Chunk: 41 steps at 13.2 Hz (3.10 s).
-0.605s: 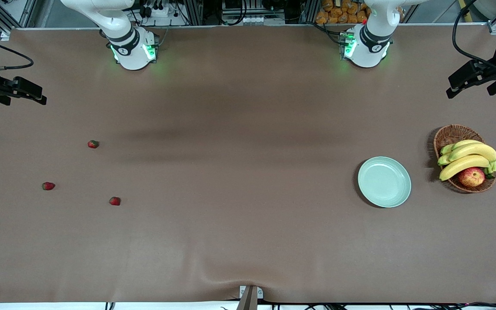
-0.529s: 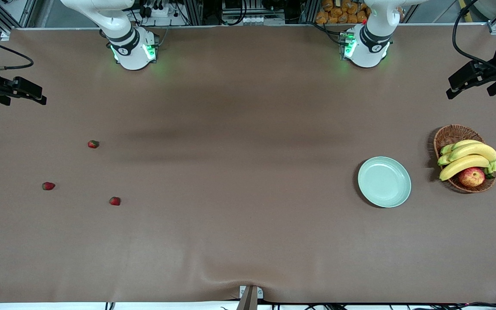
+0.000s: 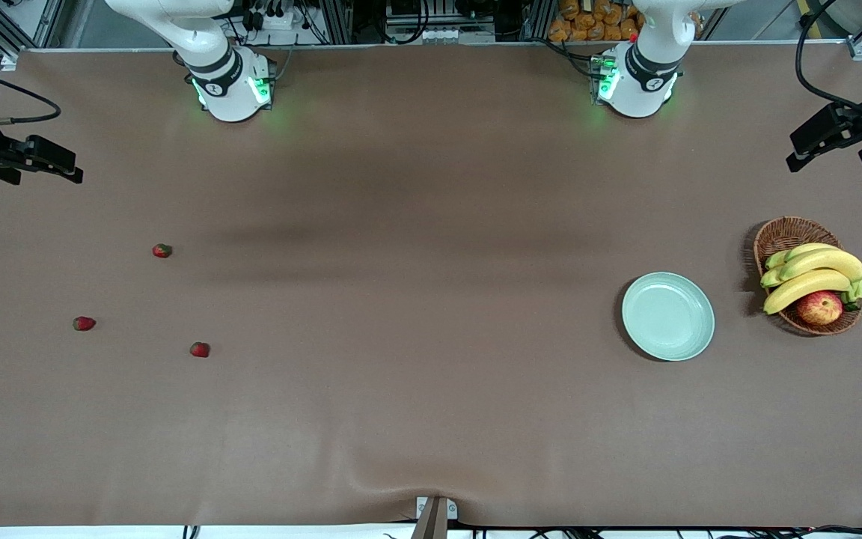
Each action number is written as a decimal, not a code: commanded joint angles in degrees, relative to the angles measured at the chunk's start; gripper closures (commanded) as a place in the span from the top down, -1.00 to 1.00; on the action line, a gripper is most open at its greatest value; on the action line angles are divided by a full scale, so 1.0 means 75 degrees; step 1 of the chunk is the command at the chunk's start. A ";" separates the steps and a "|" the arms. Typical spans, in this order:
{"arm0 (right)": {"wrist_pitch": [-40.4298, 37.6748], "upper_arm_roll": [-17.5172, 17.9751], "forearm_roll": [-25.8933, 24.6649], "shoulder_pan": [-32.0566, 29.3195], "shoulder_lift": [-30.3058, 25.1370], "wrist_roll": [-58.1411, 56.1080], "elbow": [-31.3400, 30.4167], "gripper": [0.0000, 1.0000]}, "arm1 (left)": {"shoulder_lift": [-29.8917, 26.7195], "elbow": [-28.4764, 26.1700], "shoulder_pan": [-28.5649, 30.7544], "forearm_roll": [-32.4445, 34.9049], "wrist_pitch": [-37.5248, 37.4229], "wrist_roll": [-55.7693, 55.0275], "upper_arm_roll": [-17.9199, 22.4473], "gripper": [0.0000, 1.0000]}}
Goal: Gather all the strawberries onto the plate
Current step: 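Reach the right gripper toward the scattered red strawberries, then lower the open right gripper over the nearest strawberry, then close the right gripper on the strawberry and lift it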
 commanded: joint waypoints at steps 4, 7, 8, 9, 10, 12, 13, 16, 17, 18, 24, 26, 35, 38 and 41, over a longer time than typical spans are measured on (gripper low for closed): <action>0.0981 -0.0001 -0.0084 -0.0015 0.1247 -0.0440 -0.0034 1.00 | 0.0045 0.0137 0.0044 0.0161 -0.0163 0.0115 -0.0036 1.00; 0.1709 -0.0001 -0.0084 0.0114 0.2488 -0.0873 0.0562 1.00 | 0.0115 0.0126 -0.0003 0.0161 -0.0163 0.0068 -0.0036 1.00; 0.1780 0.0011 -0.0072 0.0125 0.2957 -0.1061 0.0901 1.00 | 0.0115 0.0160 -0.0003 0.0173 -0.0151 0.0126 -0.0036 1.00; 0.1874 0.0011 -0.0060 0.0184 0.3391 -0.1213 0.1206 1.00 | 0.0185 0.0172 -0.0038 0.0173 -0.0128 0.0138 -0.0036 1.00; 0.2072 0.0011 -0.0060 0.0254 0.3708 -0.1319 0.1394 1.00 | 0.0197 0.0184 -0.0015 0.0173 -0.0128 0.0138 -0.0036 1.00; 0.2750 0.0011 -0.0060 0.0336 0.4201 -0.1623 0.1431 1.00 | 0.0267 0.0172 -0.0026 0.0184 -0.0128 0.0126 -0.0036 1.00; 0.3090 0.0011 -0.0060 0.0348 0.4470 -0.1845 0.1431 1.00 | 0.0314 0.0161 0.0008 0.0173 -0.0128 0.0138 -0.0036 1.00; 0.4157 0.0023 -0.0060 0.0418 0.5279 -0.2420 0.1443 1.00 | 0.0327 0.0161 0.0044 0.0173 -0.0128 0.0115 -0.0048 1.00; 0.4415 0.0023 -0.0049 0.0407 0.5479 -0.2805 0.1432 1.00 | 0.0338 0.0184 0.0032 0.0173 -0.0128 0.0080 -0.0036 1.00; 0.4661 0.0034 0.0033 0.0418 0.5597 -0.3203 0.1420 1.00 | 0.0338 0.0184 0.0021 0.0161 -0.0128 0.0079 -0.0036 1.00; 0.5273 0.0058 0.0127 0.0500 0.6172 -0.4390 0.1187 1.00 | 0.0561 0.0347 -0.0049 0.0137 -0.0116 0.0090 -0.0083 1.00; 0.5565 0.0069 0.0116 0.0512 0.6219 -0.4495 0.1092 1.00 | 0.0537 0.0372 -0.0201 0.0044 -0.0116 0.0138 -0.0234 1.00; 0.5965 0.0081 0.0127 0.0430 0.6442 -0.5152 0.0822 1.00 | 0.0432 0.0360 -0.0085 0.0126 -0.0303 0.0219 -0.0060 1.00; 0.5941 0.0140 0.0127 0.0360 0.6442 -0.5164 0.0822 1.00 | 0.0397 0.0360 -0.0108 0.0149 -0.0350 0.0396 -0.0083 1.00; 0.5918 0.0151 0.0511 0.0348 0.6430 -0.5164 0.0822 -0.32 | 0.0397 0.0348 -0.0132 0.0138 -0.0643 0.0851 -0.0142 1.00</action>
